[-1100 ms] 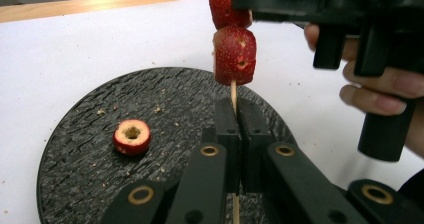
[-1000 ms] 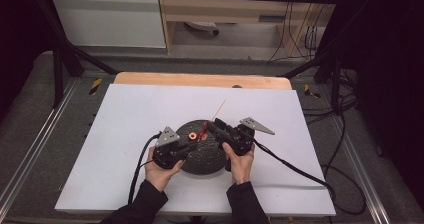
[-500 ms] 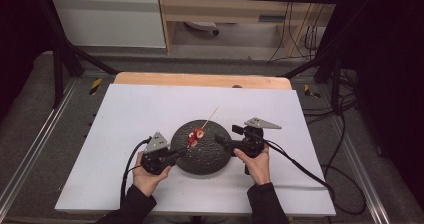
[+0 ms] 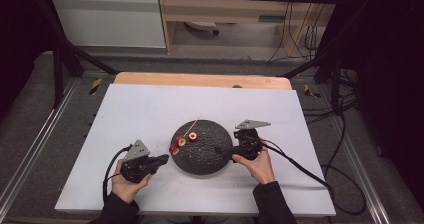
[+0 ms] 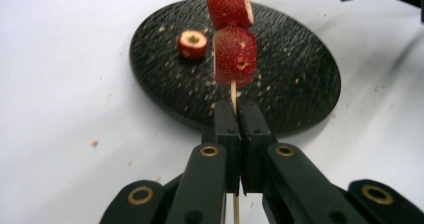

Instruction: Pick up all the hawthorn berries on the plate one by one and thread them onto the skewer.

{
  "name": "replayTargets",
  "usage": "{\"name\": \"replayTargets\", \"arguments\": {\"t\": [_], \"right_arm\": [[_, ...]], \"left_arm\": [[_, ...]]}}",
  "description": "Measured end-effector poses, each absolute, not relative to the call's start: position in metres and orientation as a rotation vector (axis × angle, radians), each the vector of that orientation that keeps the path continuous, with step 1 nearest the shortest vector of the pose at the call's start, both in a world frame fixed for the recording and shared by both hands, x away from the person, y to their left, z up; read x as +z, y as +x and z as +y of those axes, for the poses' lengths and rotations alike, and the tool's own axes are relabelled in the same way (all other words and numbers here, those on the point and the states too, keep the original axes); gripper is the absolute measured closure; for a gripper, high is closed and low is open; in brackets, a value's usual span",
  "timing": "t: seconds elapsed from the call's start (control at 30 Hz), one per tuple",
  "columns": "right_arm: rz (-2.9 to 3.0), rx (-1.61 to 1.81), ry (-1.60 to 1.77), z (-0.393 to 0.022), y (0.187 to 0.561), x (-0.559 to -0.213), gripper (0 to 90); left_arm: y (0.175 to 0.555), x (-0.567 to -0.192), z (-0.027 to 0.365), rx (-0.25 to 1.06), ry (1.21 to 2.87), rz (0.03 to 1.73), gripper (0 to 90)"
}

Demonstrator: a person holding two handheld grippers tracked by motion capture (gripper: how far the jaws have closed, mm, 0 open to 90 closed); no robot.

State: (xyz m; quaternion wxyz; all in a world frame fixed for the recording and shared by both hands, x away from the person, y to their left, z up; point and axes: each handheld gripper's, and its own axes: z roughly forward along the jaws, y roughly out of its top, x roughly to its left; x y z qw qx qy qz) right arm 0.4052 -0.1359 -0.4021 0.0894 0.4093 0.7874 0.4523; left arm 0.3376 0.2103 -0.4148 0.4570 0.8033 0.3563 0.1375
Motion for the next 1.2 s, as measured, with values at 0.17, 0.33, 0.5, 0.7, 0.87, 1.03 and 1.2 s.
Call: {"name": "replayTargets", "arguments": {"t": [0.17, 0.33, 0.5, 0.7, 0.87, 1.03, 1.2], "right_arm": [[2.379, 1.307, 1.201, -0.129, 0.41, -0.398, 3.3], [2.429, 1.243, 1.182, -0.116, 0.414, -0.395, 3.3], [2.471, 1.206, 1.168, -0.103, 0.419, -0.393, 3.8], [2.514, 1.156, 1.157, -0.088, 0.429, -0.393, 4.8], [2.535, 1.132, 1.137, -0.074, 0.438, -0.393, 6.6], [2.554, 1.111, 1.139, -0.061, 0.448, -0.394, 8.9], [2.58, 1.067, 1.137, -0.05, 0.457, -0.397, 12.8]], "left_arm": [[0.333, -0.418, 0.223, 0.349, 1.984, 0.885, 88.5], [0.331, -0.422, 0.235, 0.345, 1.977, 0.904, 88.5], [0.331, -0.425, 0.245, 0.341, 1.965, 0.931, 88.5], [0.331, -0.426, 0.252, 0.34, 1.961, 0.945, 88.5], [0.331, -0.428, 0.254, 0.335, 1.958, 0.952, 88.5], [0.331, -0.428, 0.256, 0.332, 1.949, 0.962, 88.5], [0.332, -0.429, 0.257, 0.335, 1.947, 0.967, 88.5]]}}
